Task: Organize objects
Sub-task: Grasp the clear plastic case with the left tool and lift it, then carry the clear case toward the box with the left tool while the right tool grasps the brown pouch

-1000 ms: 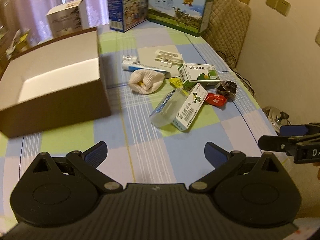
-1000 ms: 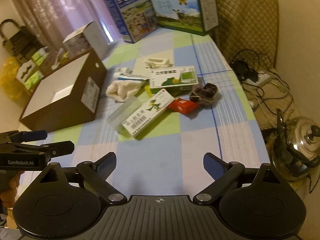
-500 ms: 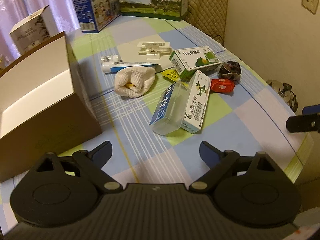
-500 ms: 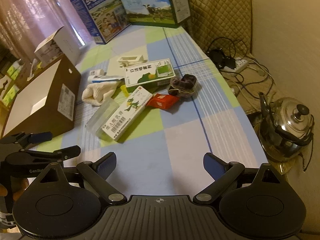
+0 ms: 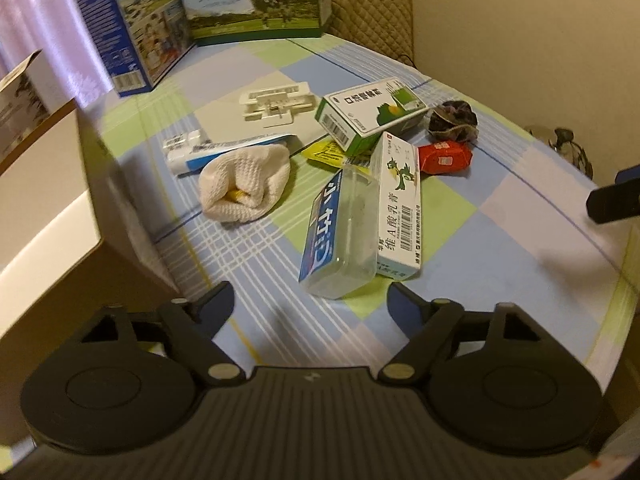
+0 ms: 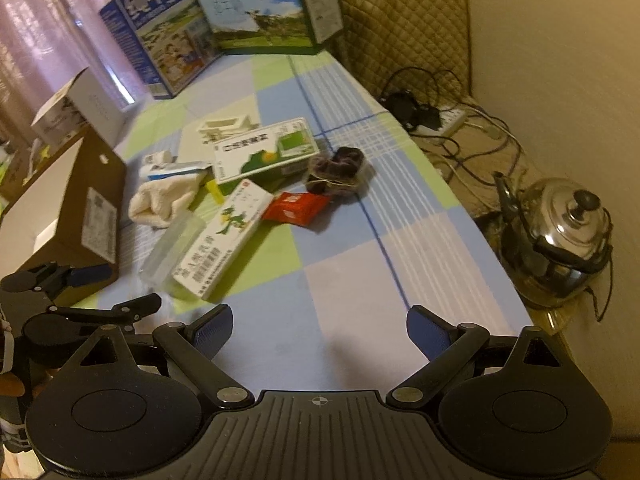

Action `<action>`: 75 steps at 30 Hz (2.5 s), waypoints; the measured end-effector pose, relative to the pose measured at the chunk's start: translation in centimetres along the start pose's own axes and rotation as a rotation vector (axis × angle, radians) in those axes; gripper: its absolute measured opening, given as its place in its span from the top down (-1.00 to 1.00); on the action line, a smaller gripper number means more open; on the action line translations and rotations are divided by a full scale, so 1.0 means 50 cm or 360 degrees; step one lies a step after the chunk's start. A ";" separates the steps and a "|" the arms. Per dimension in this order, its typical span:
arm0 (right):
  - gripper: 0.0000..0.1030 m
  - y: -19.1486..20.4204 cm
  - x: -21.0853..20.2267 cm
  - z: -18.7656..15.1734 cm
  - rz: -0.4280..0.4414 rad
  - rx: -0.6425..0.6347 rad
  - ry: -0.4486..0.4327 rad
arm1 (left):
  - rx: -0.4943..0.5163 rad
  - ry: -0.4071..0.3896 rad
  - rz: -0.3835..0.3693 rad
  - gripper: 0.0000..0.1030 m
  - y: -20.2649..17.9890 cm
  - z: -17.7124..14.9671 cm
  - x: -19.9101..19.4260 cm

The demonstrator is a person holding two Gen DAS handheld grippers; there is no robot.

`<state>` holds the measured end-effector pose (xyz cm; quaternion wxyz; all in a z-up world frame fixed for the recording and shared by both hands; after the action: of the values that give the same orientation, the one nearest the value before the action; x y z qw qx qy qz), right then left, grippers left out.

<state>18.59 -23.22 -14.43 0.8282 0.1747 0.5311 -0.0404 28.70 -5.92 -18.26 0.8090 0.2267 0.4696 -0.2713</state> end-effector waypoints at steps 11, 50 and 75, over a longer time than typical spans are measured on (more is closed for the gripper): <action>-0.79 -0.041 0.004 -0.017 -0.0081 0.0128 0.0014 | 0.0181 -0.0011 -0.0005 0.25 -0.028 0.022 0.062; -0.64 -0.084 0.067 0.127 0.0145 -0.0209 -0.0020 | -0.0413 0.0115 0.0103 0.49 0.050 0.015 0.045; 0.21 -0.033 0.258 0.248 0.0220 -0.0639 0.0093 | -0.1118 0.0172 0.0470 0.49 0.141 -0.164 -0.072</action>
<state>34.51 -27.37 -21.71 0.8314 0.0431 0.5390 0.1282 26.59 5.29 -18.06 0.8419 0.0150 0.5381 0.0379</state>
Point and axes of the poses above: each gripper's, at about its wrist camera, not at the fingertips, and x roughly the way its jaws point, y to its left, z to its top, the point moved 10 cm from there along x, roughly the way its jaws point, and after that the axes turned 7 degrees about y, right-handed, at the moved point
